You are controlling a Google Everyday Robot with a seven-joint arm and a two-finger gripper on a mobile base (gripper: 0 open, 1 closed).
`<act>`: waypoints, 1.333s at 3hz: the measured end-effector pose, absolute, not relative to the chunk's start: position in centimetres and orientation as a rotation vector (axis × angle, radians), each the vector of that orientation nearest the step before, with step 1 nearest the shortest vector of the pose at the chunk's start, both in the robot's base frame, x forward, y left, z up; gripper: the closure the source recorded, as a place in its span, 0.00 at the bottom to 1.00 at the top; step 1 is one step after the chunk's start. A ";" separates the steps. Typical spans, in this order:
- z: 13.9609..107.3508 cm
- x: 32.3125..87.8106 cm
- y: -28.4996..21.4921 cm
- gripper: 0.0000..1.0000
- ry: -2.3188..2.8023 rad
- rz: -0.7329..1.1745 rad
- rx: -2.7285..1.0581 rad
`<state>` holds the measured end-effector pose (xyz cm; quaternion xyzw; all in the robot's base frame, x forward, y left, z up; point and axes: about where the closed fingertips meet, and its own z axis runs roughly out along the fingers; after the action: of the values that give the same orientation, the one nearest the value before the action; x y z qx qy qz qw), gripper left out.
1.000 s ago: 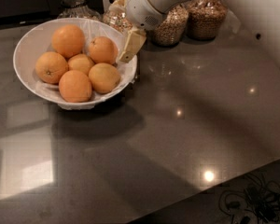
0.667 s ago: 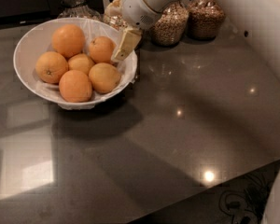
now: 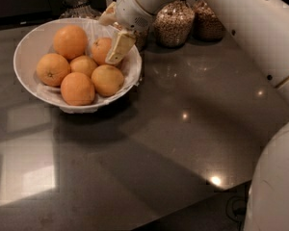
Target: Pick orange from white bowl
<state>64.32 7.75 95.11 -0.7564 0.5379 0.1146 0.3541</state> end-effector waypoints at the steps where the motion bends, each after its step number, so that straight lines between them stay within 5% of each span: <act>1: 94.4 64.4 8.7 0.32 1.397 0.325 -1.980; 4: 92.9 66.0 9.1 0.34 1.436 0.355 -2.014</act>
Offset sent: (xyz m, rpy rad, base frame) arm 0.0152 0.0108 -0.0216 -0.0397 0.0752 0.0141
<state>66.02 9.14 92.94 -0.7647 0.5453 0.1348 0.3157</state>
